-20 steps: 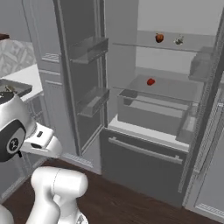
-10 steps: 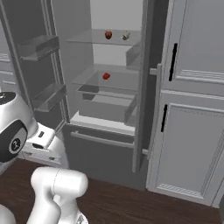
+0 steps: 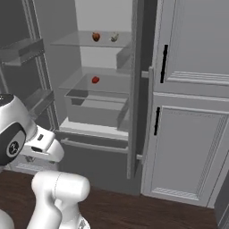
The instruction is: Place one bell pepper and one fish in each tupperware on the nearby counter, to pack two identical lunches.
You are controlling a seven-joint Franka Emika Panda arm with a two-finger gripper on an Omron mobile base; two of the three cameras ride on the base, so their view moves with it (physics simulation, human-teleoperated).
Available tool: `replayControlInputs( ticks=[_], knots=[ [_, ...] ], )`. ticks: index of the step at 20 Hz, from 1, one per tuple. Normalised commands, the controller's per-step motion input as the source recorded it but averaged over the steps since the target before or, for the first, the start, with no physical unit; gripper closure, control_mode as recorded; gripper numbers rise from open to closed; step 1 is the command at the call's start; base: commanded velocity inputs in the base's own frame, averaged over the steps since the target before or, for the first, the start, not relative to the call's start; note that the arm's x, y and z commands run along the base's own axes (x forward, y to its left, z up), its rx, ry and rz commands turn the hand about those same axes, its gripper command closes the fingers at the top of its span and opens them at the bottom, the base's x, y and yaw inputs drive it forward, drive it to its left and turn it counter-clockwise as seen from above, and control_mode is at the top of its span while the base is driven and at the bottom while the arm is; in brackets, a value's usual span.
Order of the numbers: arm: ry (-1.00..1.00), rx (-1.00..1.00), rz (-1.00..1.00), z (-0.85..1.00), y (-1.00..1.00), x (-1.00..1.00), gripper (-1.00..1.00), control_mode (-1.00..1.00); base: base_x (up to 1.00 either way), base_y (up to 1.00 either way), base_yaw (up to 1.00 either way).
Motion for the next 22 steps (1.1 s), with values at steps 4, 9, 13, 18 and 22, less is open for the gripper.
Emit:
replayControlInputs(
  ticks=[4,9,13,18,22],
  knots=[
    [0.00,0.00,0.00,0.00,0.00,0.00,-1.00,1.00,0.69,0.14,-0.04],
    [0.00,0.00,0.00,0.00,0.00,0.00,-1.00,1.00,0.74,0.25,-0.02],
    [0.00,0.00,0.00,0.00,0.00,0.00,-1.00,1.00,0.71,0.36,-0.04],
    [0.00,0.00,0.00,0.00,0.00,0.00,-1.00,1.00,0.52,0.46,-0.07],
    [0.00,0.00,0.00,0.00,0.00,0.00,-1.00,1.00,0.50,0.06,-0.09]
  ],
)
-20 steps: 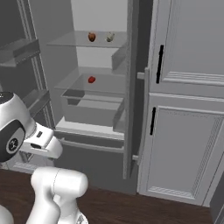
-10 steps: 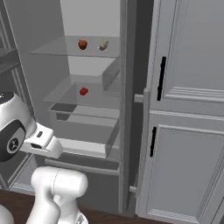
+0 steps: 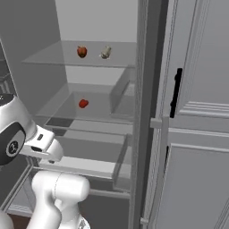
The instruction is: Place one bell pepper and one fish in each tupperware on the nearby counter, to pack two identical lunches.
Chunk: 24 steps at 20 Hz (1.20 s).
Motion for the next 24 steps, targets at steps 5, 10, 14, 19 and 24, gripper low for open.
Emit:
replayControlInputs(
  ticks=[5,10,14,19,24],
  knots=[
    [0.00,0.00,0.00,0.00,0.00,0.00,-1.00,1.00,0.49,-0.01,-0.05],
    [0.00,0.00,0.00,0.00,0.00,0.00,-1.00,1.00,0.48,0.00,-0.03],
    [0.00,0.00,-0.01,-0.09,0.01,0.21,-1.00,-1.00,0.22,0.00,-0.01],
    [-0.04,0.00,0.00,-0.17,0.04,0.55,-1.00,-1.00,0.00,0.00,0.00],
    [-0.07,0.00,0.00,-0.07,0.21,0.70,-1.00,-1.00,0.00,0.00,0.00]
  ],
)
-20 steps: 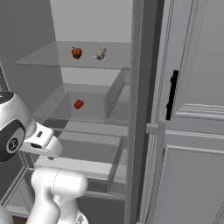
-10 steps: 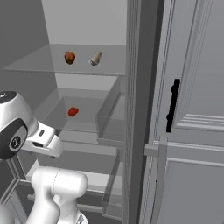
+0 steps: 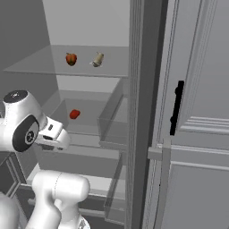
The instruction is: Place one bell pepper and one fish in each tupperware on the nearby counter, to pack two identical lunches.
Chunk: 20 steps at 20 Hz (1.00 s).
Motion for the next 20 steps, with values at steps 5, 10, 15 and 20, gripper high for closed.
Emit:
replayControlInputs(
  ticks=[5,10,15,20],
  knots=[
    [-0.02,0.01,0.00,0.00,0.32,0.59,-1.00,-1.00,0.00,0.00,0.00],
    [0.00,0.04,0.00,-0.01,0.20,0.57,-1.00,-1.00,0.00,0.00,0.00],
    [-0.04,0.03,0.00,-0.23,0.06,0.50,-1.00,-1.00,0.00,0.00,0.00],
    [-0.19,0.00,0.00,-0.33,0.08,0.52,-1.00,-1.00,0.00,0.00,0.00]
  ],
)
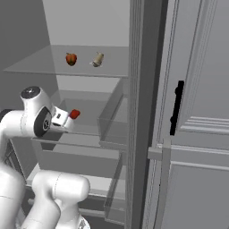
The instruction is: Place one bell pepper and one fish in each tupperware on the nearby counter, to pack two identical lunches.
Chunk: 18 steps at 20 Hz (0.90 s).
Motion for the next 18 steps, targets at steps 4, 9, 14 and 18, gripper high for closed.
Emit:
replayControlInputs(
  ticks=[4,9,14,18],
  knots=[
    [-0.06,0.02,0.00,-0.01,0.18,0.55,-1.00,-1.00,0.00,0.00,0.00],
    [0.00,0.04,0.00,0.00,0.21,0.51,-1.00,-1.00,0.00,0.00,0.00],
    [0.00,0.00,0.00,-0.04,0.13,0.60,-1.00,-1.00,0.00,0.00,0.00],
    [0.00,0.00,0.00,-0.13,0.00,0.59,-1.00,-1.00,0.00,0.00,0.00]
  ],
)
